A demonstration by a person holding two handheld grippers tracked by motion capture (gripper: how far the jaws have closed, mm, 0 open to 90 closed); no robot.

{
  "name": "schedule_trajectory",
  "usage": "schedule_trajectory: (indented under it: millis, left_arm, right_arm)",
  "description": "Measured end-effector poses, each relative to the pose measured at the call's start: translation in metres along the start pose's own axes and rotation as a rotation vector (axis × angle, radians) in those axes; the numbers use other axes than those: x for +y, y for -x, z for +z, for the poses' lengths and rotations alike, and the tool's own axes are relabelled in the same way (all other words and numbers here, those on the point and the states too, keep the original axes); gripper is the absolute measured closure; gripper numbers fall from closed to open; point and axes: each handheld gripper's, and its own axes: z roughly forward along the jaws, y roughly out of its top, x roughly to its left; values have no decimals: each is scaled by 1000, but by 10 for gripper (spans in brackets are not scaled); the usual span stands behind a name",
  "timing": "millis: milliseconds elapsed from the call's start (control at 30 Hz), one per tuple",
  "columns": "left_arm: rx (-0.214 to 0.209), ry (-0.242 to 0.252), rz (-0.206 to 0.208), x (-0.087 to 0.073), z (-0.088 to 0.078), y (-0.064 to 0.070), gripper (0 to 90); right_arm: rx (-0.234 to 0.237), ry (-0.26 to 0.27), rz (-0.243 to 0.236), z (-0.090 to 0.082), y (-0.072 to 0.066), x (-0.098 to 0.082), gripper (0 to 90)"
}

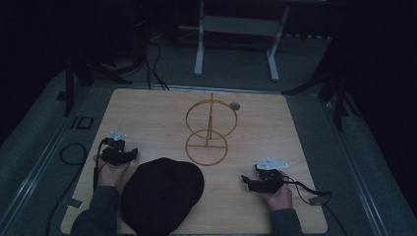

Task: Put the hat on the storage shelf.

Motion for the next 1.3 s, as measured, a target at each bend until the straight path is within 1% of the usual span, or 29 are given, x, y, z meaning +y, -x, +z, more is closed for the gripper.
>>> schedule_trajectory:
  millis: [33,67,133,200,300,433,467,500,533,600,633,733,767,800,833,867,900,933,967,1033,1100,1133,1167,1233,1267,1300]
  left_arm:
    - [9,-8,11,0,-1,0,466]
    - [9,-8,11,0,-1,0,496]
    - [30,-22,28,0,-4,1,509]
    - [36,-49,30,-1,-8,-1,548]
    - [32,-63,29,-1,-13,-5,555]
    - [18,-56,25,0,-19,-9,562]
    - [11,-55,23,1,-21,-10,562]
    - [-14,-56,21,3,-25,-12,565]
    - [-25,-57,25,4,-26,-12,568]
    - [-33,-57,26,4,-27,-12,570]
    - [-44,-55,27,5,-28,-12,570]
    - [-95,-48,20,6,-31,-12,598]
    - [-120,-48,19,7,-32,-12,603]
    - [-158,-49,22,9,-35,-12,604]
    - [-158,-49,22,9,-35,-12,603]
    - [-179,-52,27,12,-37,-11,603]
    - [-189,-51,32,13,-39,-11,602]
    - [-210,-47,45,17,-43,-11,600]
    - [-210,-47,45,17,-43,-11,596]
    - [-226,-39,56,20,-47,-9,588]
    - [-239,-39,82,24,-52,-4,580]
    - [-247,-39,103,27,-55,0,578]
    - [-247,-39,103,27,-55,0,574]
    - [-265,-39,121,30,-59,4,567]
    - [-283,-38,138,35,-62,9,562]
    - [-283,-38,138,35,-62,9,553]
  right_arm:
    - [0,0,1,0,0,0,285]
    - [0,0,1,0,0,0,285]
    - [0,0,1,0,0,0,284]
    - [0,-1,1,0,0,0,284]
    - [0,0,0,0,0,0,284]
    - [0,1,0,1,0,0,285]
    - [0,1,-1,1,1,1,284]
    - [0,1,-1,1,1,1,284]
    - [0,0,-1,1,1,1,285]
    - [0,0,0,1,1,1,284]
    - [0,0,0,1,1,1,285]
    - [1,2,-1,2,1,2,284]
    - [1,2,-1,2,1,2,284]
    - [1,1,1,2,2,2,284]
    - [1,1,1,2,2,2,284]
    - [2,1,1,2,2,2,285]
    - [2,1,2,3,2,2,284]
    - [2,1,3,3,2,3,284]
    - [2,2,2,3,2,3,285]
    - [2,2,2,3,2,3,284]
    - [1,2,2,3,2,3,284]
    - [2,2,2,3,2,3,285]
    - [2,2,2,3,2,3,285]
    - [2,2,3,3,2,3,285]
    - [2,2,2,3,2,3,285]
    - [2,2,2,3,2,3,285]
